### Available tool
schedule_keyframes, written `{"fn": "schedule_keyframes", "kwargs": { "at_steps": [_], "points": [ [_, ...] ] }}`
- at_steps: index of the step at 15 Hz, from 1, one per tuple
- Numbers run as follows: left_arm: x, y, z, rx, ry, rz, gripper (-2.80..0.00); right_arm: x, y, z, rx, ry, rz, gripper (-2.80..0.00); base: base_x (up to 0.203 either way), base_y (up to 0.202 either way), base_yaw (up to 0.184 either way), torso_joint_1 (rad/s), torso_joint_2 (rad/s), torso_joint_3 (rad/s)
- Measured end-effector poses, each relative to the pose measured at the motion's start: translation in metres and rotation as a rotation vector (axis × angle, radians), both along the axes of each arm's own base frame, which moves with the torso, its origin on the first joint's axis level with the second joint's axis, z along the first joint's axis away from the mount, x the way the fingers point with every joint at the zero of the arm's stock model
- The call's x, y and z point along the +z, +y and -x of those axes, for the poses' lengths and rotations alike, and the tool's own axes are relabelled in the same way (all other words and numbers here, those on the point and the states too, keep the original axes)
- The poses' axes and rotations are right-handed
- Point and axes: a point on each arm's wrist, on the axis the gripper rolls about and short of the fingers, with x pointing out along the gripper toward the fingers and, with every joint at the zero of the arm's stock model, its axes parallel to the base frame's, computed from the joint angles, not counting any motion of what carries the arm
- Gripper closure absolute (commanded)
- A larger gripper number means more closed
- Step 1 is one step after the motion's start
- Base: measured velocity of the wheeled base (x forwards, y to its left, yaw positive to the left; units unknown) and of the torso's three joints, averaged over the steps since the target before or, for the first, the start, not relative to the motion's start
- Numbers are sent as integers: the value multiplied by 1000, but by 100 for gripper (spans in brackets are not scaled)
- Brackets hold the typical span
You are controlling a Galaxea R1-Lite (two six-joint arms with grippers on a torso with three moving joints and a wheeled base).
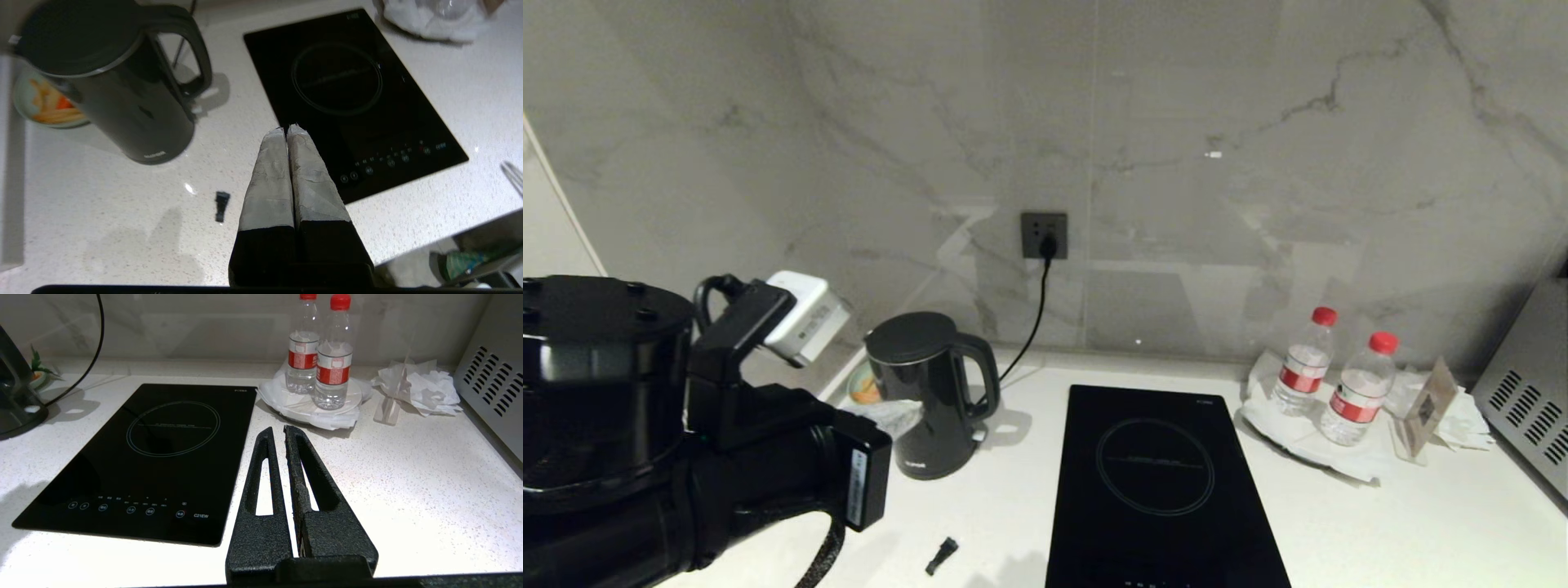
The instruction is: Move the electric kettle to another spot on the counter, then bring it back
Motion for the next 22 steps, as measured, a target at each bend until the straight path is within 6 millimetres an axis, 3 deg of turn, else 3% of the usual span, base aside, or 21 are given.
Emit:
{"fn": "schedule_keyframes", "kwargs": {
  "at_steps": [4,16,22],
  "points": [
    [-21,-15,-10,-4,81,-47,0,0,0,0,-1,1,0,0,0,0,0,4,6,-178],
    [-44,-30,-24,2,123,-60,0,0,0,0,0,0,0,0,0,0,0,1,8,-163],
    [-87,-75,-55,-23,122,-75,0,0,0,0,0,0,0,0,0,0,0,0,0,0]
  ]
}}
